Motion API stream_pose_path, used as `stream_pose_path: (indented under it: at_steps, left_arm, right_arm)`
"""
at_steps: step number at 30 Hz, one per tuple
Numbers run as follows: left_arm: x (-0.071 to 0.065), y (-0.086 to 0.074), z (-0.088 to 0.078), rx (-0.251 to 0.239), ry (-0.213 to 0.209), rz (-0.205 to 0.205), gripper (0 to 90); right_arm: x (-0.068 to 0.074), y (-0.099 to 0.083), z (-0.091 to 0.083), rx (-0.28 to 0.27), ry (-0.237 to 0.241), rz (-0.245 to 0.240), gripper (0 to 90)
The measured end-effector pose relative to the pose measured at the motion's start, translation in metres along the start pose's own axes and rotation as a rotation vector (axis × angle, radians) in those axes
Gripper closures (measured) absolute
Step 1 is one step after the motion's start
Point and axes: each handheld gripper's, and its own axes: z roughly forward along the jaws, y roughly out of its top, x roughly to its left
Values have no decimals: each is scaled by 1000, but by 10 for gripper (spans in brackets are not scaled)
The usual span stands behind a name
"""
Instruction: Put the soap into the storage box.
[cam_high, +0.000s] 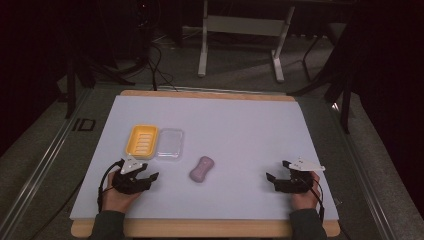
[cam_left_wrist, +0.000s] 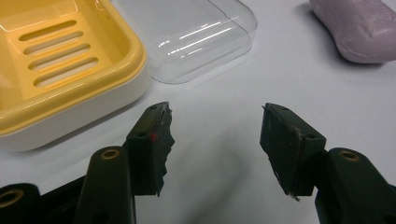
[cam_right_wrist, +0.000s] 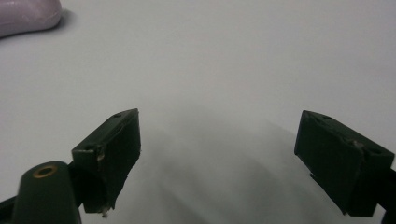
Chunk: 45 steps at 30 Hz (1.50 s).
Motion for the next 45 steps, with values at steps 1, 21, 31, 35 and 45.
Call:
stream_pose_path:
  at_steps: [1, 21, 31, 35, 45]
  left_arm:
    - [0, 1, 0, 3, -3, 4, 435]
    - [-10, 28, -6, 53, -17, 35, 427]
    - [-18, 46, -2, 87, -19, 75, 416]
    - [-22, 53, 2, 108, -26, 101, 416]
    - [-28, 65, 9, 149, -36, 139, 419]
  right_arm:
    - [0, 0, 0, 0, 0, 0, 144]
    - [2, -1, -2, -18, 2, -15, 144]
    - [1, -1, -2, -23, 7, -14, 145]
    - [1, -1, -2, -25, 6, -14, 145]
    - [1, -1, -3, -31, 7, -14, 147]
